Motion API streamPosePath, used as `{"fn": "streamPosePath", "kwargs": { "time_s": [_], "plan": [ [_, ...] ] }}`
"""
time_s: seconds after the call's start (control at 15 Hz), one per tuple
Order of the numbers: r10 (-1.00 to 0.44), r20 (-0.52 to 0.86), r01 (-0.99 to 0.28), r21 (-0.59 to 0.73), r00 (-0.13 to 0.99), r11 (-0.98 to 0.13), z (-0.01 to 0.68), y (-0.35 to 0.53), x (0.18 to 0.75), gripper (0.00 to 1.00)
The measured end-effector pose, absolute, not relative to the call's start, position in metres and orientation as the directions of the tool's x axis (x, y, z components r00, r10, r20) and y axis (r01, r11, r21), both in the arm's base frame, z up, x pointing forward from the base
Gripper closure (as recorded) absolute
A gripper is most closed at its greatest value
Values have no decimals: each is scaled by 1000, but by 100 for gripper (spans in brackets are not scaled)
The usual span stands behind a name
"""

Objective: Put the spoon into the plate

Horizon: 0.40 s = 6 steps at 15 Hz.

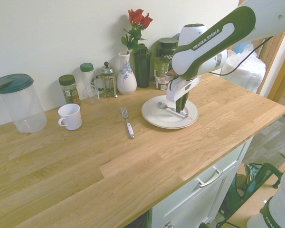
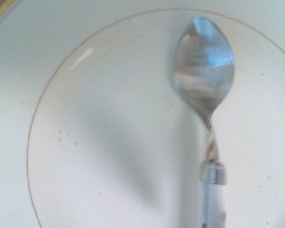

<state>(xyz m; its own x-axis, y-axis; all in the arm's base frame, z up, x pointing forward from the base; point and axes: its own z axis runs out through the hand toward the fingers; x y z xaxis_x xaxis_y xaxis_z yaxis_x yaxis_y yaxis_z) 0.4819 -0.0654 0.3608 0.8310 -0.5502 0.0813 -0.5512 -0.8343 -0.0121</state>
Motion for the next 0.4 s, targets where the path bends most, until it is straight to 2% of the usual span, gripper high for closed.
{"fn": "streamPosePath", "kwargs": {
  "time_s": [0.27,0.4],
  "plan": [
    [-566,88,-567,-14,820,-824,371,-67,487,0],
    [-643,75,-645,15,763,-764,401,-69,488,0]
  ]
}}
